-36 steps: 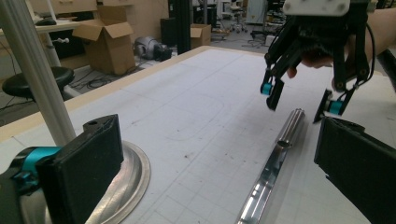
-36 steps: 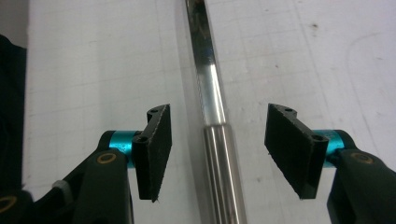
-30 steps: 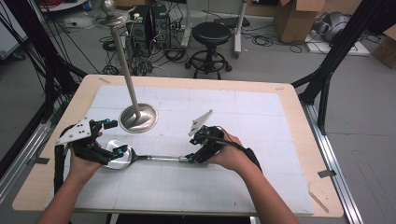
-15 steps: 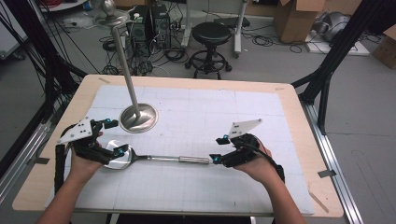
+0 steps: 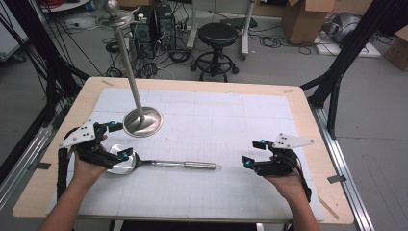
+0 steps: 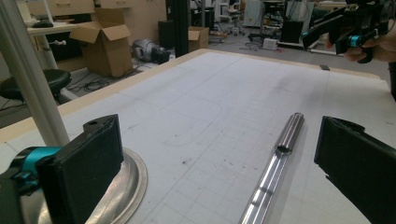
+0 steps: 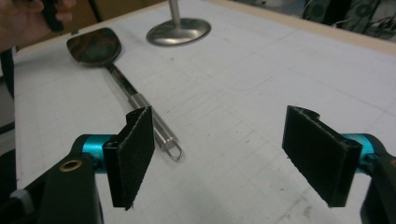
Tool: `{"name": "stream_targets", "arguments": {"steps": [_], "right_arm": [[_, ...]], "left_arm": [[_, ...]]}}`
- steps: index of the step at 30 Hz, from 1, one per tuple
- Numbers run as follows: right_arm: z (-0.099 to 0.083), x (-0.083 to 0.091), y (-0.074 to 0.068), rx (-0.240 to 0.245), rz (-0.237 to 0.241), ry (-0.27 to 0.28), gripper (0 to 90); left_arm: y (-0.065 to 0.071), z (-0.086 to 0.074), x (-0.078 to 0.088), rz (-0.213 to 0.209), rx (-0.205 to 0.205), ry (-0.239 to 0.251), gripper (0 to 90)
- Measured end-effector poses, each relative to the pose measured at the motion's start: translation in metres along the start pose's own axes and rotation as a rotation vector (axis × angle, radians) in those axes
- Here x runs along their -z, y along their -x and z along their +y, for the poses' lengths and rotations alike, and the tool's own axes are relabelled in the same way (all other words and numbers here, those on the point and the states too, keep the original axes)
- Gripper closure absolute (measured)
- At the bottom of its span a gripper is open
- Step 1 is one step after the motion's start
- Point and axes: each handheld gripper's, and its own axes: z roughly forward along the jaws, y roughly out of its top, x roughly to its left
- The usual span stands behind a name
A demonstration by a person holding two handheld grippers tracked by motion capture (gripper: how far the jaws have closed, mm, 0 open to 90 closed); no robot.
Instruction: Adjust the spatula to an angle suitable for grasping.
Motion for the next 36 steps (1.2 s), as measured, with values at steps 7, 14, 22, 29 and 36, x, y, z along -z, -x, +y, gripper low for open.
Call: {"name": "stream_targets", "arguments": {"steps": [7,14,22,29,36], "right_arm": [[-0.012,0.015,0.0,-0.016,-0.047,0.069,19.9],[-0.016,0.02,0.002,-0.025,-0.08,0.13,15.5],[-0.014,0.037,0.003,-0.046,-0.121,0.21,14.9],[-0.016,0.038,0.006,-0.051,-0.143,0.223,13.8],[-0.019,0.034,0.007,-0.039,-0.138,0.195,13.2]], "left_arm": [[-0.001,-0.001,0.0,-0.018,0.024,0.011,1.7],[0.001,0.0,0.001,-0.027,0.023,0.013,1.7],[0.003,-0.001,-0.003,-0.043,0.011,-0.001,1.7],[0.002,-0.001,-0.002,-0.038,0.013,0.003,1.7],[0.004,0.0,-0.004,-0.04,0.006,-0.009,1.7]]}}
